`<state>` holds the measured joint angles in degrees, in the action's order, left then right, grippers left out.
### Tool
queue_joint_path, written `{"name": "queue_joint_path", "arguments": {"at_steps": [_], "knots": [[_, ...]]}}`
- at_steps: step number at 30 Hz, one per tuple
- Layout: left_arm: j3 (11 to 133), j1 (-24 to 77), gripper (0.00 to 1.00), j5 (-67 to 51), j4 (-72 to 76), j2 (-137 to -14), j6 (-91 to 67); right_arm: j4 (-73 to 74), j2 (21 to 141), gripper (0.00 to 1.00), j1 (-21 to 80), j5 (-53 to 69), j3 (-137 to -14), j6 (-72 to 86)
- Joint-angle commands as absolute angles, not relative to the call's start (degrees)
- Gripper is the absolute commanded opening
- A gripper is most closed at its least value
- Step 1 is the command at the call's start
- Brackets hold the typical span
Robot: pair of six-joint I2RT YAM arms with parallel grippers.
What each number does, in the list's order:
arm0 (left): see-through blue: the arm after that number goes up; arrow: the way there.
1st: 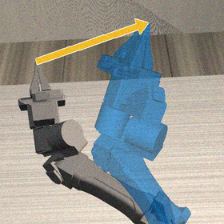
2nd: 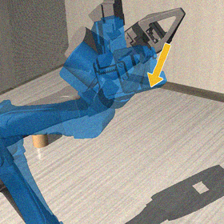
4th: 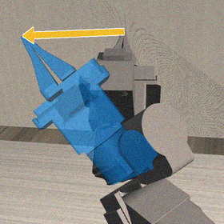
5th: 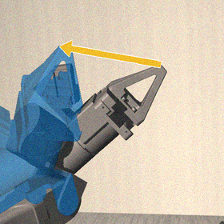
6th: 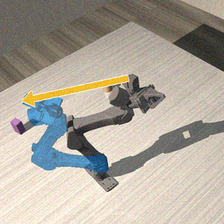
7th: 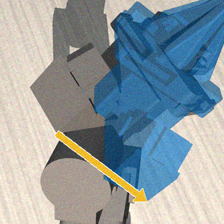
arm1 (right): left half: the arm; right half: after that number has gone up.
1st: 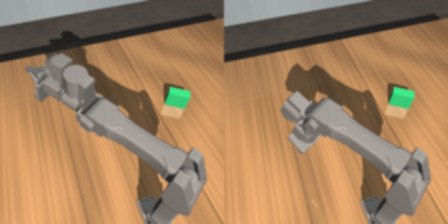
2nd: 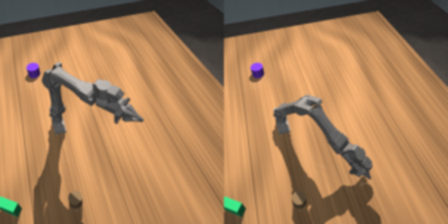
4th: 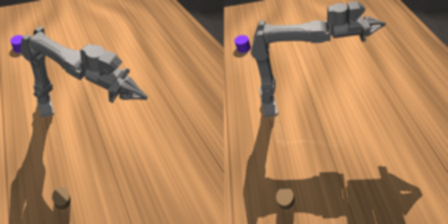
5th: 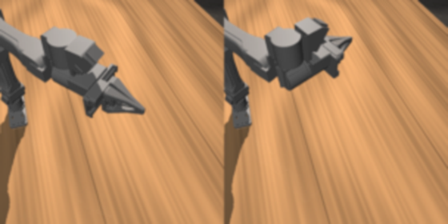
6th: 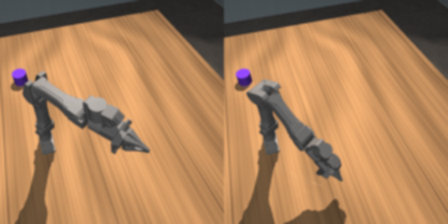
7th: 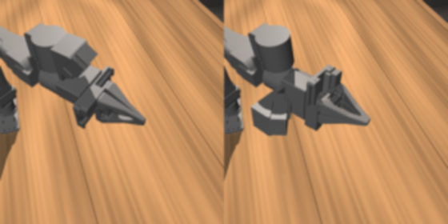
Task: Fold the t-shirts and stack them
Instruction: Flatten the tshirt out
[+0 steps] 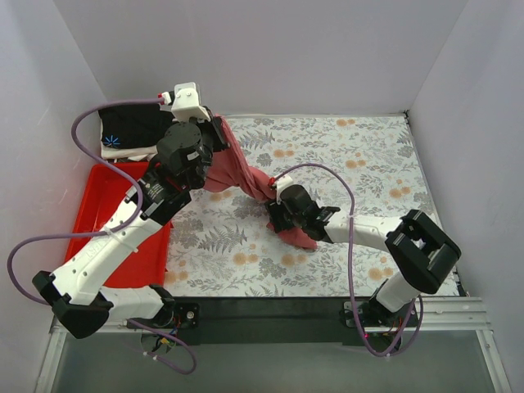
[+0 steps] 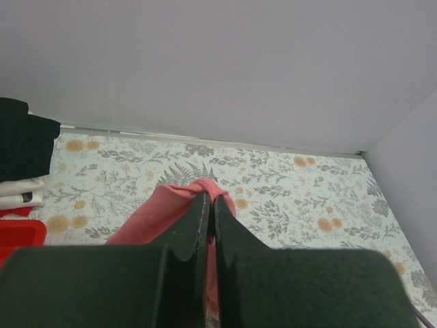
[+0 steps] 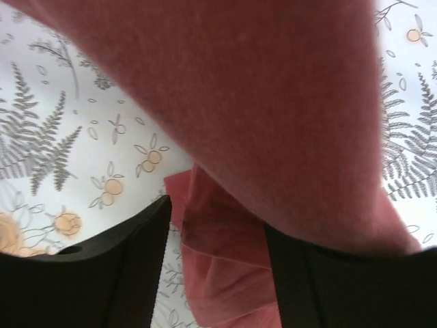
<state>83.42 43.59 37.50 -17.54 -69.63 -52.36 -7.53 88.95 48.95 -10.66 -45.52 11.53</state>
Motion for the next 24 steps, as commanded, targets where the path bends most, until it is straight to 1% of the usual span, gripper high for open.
{"name": "queue_joint_path", "arguments": {"at_steps": [1, 2, 3, 5, 6, 11, 15, 16, 20, 23, 24], "knots": [[83.15, 43.24, 0.0, 38.85, -16.17, -67.5, -51.15, -10.72, 90.96, 0.47, 50.18, -17.39, -48.34, 8.79], [83.14, 43.16, 0.0, 39.11, -16.17, -67.5, -51.15, -10.72, 91.23, 0.43, 50.36, -18.45, -48.43, 8.53], [83.06, 43.24, 0.0, 39.2, -16.08, -67.5, -50.89, -10.64, 91.4, 0.31, 50.45, -20.11, -48.34, 8.44], [83.06, 43.24, 0.0, 39.64, -16.08, -67.59, -50.71, -10.37, 90.53, 0.14, 50.62, -21.44, -47.99, 8.61], [82.97, 43.24, 0.0, 39.81, -16.08, -67.5, -50.63, -10.2, 89.83, 0.02, 50.54, -21.79, -47.73, 8.7], [82.71, 43.16, 0.0, 40.16, -15.73, -67.15, -50.27, -7.39, 84.12, 0.01, 50.63, -22.94, -47.37, 8.79], [82.88, 43.15, 0.0, 42.01, -15.03, -66.89, -48.78, -0.36, 77.45, 0.01, 50.63, -24.43, -49.04, 8.53], [82.88, 42.98, 0.0, 42.45, -14.94, -66.88, -48.69, 1.39, 74.47, 0.01, 50.63, -23.91, -49.48, 8.26], [83.32, 42.01, 0.0, 41.84, -14.94, -67.06, -48.34, 9.83, 69.44, 0.03, 50.63, -21.36, -53.69, 6.59], [85.06, 40.7, 0.0, 39.92, -15.03, -67.67, -48.34, 14.49, 65.84, 0.01, 50.63, -25.12, -55.81, 6.07], [85.77, 40.52, 0.0, 39.12, -15.12, -67.94, -48.43, 16.07, 64.96, 0.01, 50.63, -28.97, -56.51, 5.72]]}}
